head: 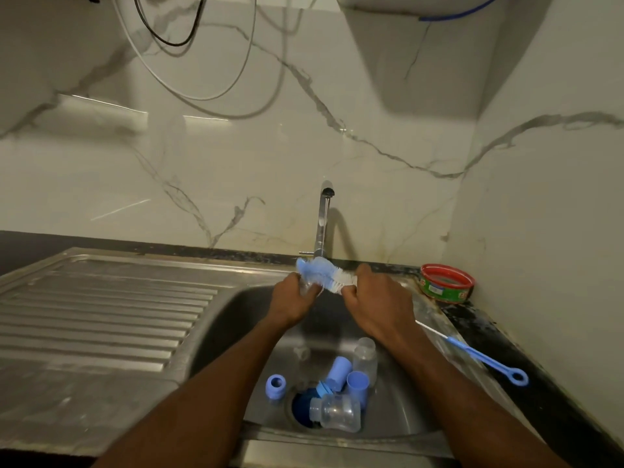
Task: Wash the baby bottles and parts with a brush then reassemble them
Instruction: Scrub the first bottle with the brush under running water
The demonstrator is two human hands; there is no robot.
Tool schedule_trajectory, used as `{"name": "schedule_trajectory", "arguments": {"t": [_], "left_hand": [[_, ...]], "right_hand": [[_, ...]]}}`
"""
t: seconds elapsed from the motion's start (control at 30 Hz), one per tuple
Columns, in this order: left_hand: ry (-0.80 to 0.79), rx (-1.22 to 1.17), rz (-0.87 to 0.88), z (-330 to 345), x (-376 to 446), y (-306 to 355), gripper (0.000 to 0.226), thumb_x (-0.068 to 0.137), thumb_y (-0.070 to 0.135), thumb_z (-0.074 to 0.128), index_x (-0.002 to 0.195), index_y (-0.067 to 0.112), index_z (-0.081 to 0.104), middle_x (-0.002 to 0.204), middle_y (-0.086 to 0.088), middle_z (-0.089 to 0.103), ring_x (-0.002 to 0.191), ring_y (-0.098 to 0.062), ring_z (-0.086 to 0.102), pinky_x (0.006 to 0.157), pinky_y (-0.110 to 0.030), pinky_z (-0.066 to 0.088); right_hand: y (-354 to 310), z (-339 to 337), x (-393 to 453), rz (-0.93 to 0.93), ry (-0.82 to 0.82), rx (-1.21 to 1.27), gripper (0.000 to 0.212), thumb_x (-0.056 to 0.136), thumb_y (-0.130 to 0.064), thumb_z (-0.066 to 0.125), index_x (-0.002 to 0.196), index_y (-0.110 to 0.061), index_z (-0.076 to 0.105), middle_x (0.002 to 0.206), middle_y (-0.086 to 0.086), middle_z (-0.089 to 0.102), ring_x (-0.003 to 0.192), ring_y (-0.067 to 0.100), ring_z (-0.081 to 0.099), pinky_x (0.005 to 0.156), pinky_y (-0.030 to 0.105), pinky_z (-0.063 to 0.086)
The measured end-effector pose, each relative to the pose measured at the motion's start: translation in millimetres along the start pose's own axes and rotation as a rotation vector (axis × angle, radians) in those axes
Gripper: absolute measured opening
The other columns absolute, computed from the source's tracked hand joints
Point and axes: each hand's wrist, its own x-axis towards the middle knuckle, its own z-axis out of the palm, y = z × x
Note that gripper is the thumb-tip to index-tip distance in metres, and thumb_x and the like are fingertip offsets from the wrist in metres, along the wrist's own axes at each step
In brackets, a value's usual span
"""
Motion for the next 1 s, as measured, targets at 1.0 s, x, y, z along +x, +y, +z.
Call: {"name": "schedule_trajectory", "arguments": {"t": [1.0], "left_hand": [[0.187, -0.305, -0.180, 0.1, -6.7, 17.7, 0.062, 0.073, 0.036, 0.090, 0.118, 0.017, 0.053, 0.114, -0.005, 0.066, 0.099, -0.018, 0.065, 0.083, -0.028, 0.057]], "right_hand": [[8.1, 9.5, 1.1, 0.017, 0.039, 0.096, 0.034, 0.102, -0.031, 0.056, 0.134, -0.020, 0.051, 0.131, 0.003, 0.052, 0.103, 0.020, 0.060, 0.081, 0.031, 0.048]]}}
